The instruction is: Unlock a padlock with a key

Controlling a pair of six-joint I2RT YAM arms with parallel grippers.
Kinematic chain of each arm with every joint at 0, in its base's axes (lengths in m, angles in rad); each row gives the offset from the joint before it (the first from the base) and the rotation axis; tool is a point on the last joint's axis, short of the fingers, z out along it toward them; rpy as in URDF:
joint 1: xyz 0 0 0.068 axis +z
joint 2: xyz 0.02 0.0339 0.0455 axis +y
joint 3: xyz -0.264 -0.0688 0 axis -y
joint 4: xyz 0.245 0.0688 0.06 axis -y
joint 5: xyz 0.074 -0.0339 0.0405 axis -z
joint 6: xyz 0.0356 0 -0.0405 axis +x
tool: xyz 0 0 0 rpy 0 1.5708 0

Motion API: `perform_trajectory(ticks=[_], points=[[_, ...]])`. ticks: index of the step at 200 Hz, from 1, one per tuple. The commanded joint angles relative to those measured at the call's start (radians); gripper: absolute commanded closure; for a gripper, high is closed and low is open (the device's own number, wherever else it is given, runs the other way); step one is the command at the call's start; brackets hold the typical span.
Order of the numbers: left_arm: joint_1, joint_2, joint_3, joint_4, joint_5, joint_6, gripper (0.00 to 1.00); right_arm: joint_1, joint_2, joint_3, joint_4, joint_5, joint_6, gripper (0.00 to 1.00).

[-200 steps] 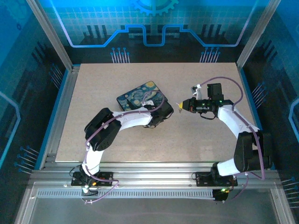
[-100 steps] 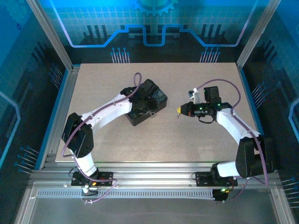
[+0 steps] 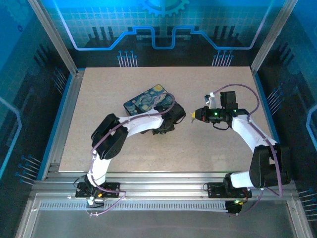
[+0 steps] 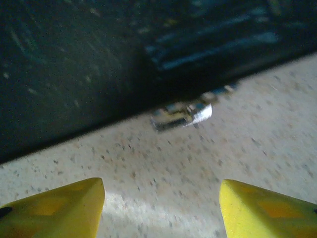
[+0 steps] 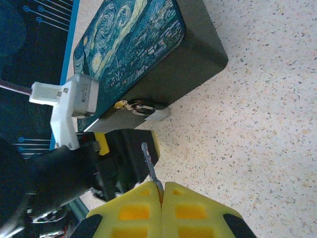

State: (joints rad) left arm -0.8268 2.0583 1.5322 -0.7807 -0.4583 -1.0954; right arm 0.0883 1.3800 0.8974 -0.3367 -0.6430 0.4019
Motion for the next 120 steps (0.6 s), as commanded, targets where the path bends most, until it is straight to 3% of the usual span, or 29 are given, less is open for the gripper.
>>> perform_trajectory(ticks=[1, 67, 120], points=[[-0.005, 0.041, 0.043, -0.018, -0.166, -0.108, 0.36, -0.018, -0.019, 0.018, -0.037, -0.007, -0.016, 1.00], [0.001, 0.115, 0.052, 0.127, -0.227, -0.110, 0.42, -0.023, 0.007, 0.049, -0.068, -0.029, -0.046, 1.00], [0.001, 0.171, 0.123, 0.110, -0.254, -0.141, 0.46, -0.024, 0.008, 0.049, -0.085, -0.040, -0.067, 1.00]])
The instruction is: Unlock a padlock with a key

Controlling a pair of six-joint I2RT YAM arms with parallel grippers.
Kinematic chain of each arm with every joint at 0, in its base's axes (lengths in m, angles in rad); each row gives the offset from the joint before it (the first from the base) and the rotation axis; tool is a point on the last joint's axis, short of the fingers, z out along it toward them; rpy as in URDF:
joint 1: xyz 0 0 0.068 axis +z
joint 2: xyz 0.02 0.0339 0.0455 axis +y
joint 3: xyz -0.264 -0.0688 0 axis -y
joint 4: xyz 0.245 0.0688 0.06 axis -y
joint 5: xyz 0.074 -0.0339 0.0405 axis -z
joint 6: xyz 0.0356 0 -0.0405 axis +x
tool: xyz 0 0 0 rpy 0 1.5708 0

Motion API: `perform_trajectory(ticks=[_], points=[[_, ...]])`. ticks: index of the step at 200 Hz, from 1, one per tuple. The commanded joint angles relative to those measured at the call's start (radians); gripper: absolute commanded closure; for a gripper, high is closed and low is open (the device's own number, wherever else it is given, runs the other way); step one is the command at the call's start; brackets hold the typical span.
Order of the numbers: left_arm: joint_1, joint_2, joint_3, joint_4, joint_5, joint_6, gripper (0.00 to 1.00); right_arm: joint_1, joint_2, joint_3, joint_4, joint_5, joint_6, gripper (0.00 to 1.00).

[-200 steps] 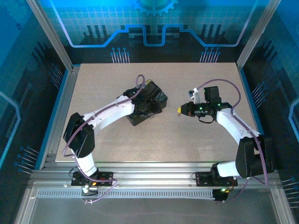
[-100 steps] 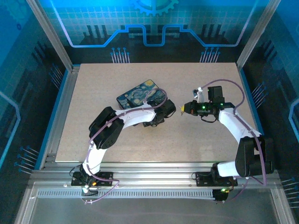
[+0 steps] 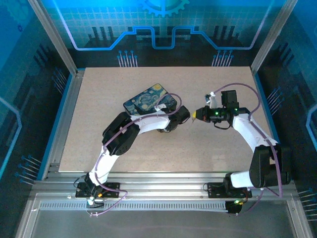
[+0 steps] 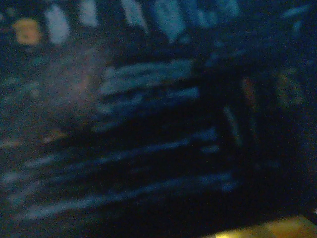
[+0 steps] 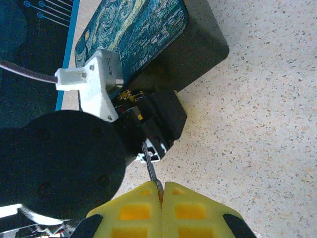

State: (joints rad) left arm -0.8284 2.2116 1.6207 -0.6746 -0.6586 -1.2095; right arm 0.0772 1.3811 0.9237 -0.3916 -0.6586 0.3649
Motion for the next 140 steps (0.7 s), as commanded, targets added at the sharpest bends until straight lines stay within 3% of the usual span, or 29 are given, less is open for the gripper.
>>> perform_trajectory(ticks=[1, 44, 123, 140], points=[[0.003, 0.017, 0.035, 0.005, -0.053, -0.026, 0.46, -0.013, 0.008, 0.022, -0.030, -0.024, -0.029, 1.00], [0.018, 0.042, 0.074, -0.063, -0.068, -0.080, 0.46, -0.013, 0.038, 0.029, -0.024, -0.039, -0.035, 1.00], [0.043, 0.060, 0.074, -0.088, -0.071, -0.083, 0.63, -0.011, 0.070, 0.036, -0.005, -0.049, -0.035, 1.00], [0.044, 0.057, 0.068, -0.088, -0.079, -0.078, 0.71, -0.008, 0.070, 0.038, -0.009, -0.049, -0.037, 1.00]])
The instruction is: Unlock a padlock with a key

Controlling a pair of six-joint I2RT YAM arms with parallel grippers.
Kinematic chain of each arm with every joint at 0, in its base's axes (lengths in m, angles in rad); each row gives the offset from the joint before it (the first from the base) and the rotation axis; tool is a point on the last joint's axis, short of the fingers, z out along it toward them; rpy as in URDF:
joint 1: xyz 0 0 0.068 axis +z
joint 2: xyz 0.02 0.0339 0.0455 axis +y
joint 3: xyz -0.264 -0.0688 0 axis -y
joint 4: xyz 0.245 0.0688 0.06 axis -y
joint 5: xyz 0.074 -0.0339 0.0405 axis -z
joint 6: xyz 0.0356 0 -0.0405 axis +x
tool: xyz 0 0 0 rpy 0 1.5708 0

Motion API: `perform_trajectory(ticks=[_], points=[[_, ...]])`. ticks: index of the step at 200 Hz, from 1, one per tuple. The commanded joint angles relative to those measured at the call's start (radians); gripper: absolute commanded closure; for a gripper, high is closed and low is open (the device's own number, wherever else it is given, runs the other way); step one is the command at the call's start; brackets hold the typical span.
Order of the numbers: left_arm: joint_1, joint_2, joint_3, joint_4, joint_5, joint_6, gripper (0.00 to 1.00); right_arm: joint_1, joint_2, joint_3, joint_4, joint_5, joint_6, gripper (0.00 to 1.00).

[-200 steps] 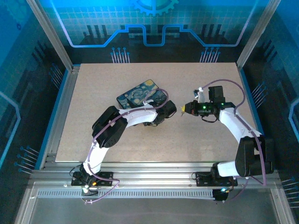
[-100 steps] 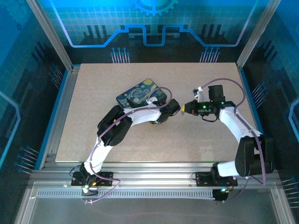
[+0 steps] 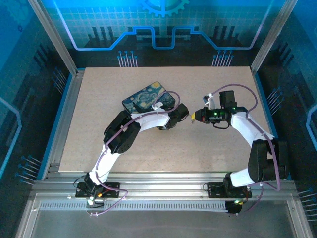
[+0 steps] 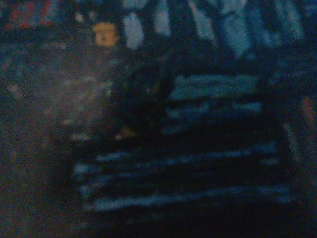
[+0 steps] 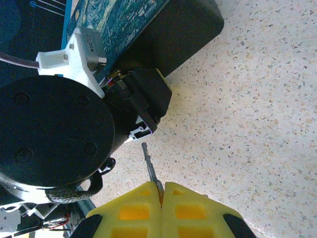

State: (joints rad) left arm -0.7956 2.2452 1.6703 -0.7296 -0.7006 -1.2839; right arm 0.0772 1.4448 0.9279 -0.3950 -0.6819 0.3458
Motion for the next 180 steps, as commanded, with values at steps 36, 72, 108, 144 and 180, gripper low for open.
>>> perform_trajectory(ticks=[36, 72, 108, 144, 180], points=[[0.017, -0.016, -0.036, 0.001, -0.058, 0.041, 0.81, -0.003, 0.001, 0.035, -0.008, -0.021, -0.019, 1.00], [0.019, -0.079, -0.083, 0.032, -0.029, 0.140, 0.99, 0.021, -0.006, 0.033, -0.014, 0.001, -0.024, 1.00], [0.034, -0.195, -0.126, 0.017, 0.140, 0.235, 1.00, 0.060, -0.030, 0.015, -0.012, 0.034, -0.028, 1.00], [0.071, -0.307, -0.135, -0.082, 0.340, 0.304, 1.00, 0.063, -0.063, -0.037, 0.027, 0.042, -0.001, 1.00], [0.087, -0.395, -0.070, -0.276, 0.482, 0.379, 1.00, 0.065, -0.110, -0.073, 0.023, 0.041, -0.002, 1.00]])
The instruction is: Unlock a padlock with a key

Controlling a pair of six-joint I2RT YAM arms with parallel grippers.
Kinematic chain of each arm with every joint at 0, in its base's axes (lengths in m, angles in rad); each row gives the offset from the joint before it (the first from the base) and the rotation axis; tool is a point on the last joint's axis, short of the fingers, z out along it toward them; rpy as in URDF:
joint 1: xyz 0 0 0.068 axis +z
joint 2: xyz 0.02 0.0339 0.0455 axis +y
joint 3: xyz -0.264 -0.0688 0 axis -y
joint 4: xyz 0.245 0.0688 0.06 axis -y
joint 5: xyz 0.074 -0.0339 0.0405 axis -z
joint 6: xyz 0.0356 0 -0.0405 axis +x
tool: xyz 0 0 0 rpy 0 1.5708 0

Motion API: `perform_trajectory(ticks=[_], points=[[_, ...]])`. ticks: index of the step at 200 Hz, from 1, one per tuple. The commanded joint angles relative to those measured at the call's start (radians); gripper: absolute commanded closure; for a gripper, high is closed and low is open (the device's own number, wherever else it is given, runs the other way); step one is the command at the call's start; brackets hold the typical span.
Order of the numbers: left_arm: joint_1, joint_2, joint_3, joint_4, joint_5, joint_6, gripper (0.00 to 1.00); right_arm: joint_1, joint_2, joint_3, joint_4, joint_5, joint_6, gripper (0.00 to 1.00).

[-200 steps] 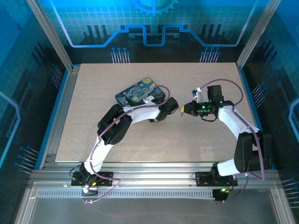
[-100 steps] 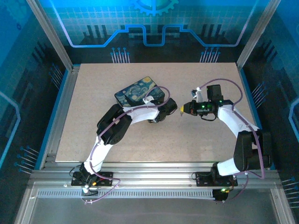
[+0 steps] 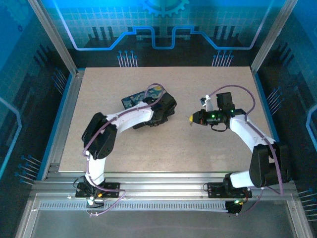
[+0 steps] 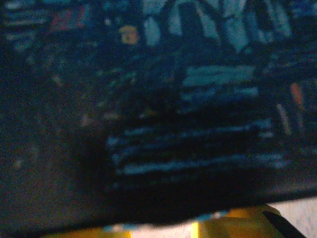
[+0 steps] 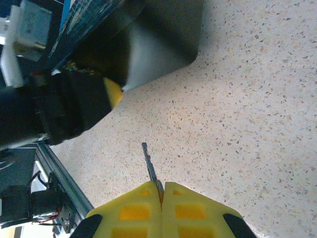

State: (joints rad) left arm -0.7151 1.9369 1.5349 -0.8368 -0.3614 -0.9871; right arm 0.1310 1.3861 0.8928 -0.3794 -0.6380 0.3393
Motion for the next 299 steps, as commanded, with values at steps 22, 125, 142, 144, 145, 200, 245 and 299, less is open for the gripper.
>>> perform_trajectory(ticks=[22, 125, 142, 144, 145, 200, 245, 299], points=[[0.035, -0.112, 0.123, -0.285, 0.267, 0.099, 1.00, 0.018, -0.076, -0.045, 0.000, -0.015, 0.004, 1.00], [0.120, -0.114, 0.385, -0.555, 0.541, 0.050, 1.00, 0.056, -0.156, 0.010, -0.079, -0.050, -0.029, 1.00], [0.122, -0.095, 0.433, -0.580, 0.559, 0.044, 1.00, 0.057, -0.168, 0.008, -0.080, -0.049, -0.029, 1.00], [0.122, -0.090, 0.443, -0.586, 0.557, 0.046, 1.00, 0.058, -0.169, 0.008, -0.079, -0.050, -0.030, 0.99], [0.121, -0.088, 0.448, -0.589, 0.556, 0.048, 1.00, 0.058, -0.169, 0.008, -0.079, -0.051, -0.030, 1.00], [0.153, 0.014, 0.575, -0.623, 0.562, 0.094, 1.00, 0.063, -0.196, 0.004, -0.094, -0.048, -0.037, 0.99], [0.170, 0.047, 0.591, -0.559, 0.566, 0.119, 1.00, 0.064, -0.203, 0.036, -0.120, -0.053, -0.039, 0.99], [0.186, 0.024, 0.513, -0.406, 0.623, 0.084, 1.00, 0.129, -0.241, 0.039, -0.071, -0.108, 0.044, 0.98]])
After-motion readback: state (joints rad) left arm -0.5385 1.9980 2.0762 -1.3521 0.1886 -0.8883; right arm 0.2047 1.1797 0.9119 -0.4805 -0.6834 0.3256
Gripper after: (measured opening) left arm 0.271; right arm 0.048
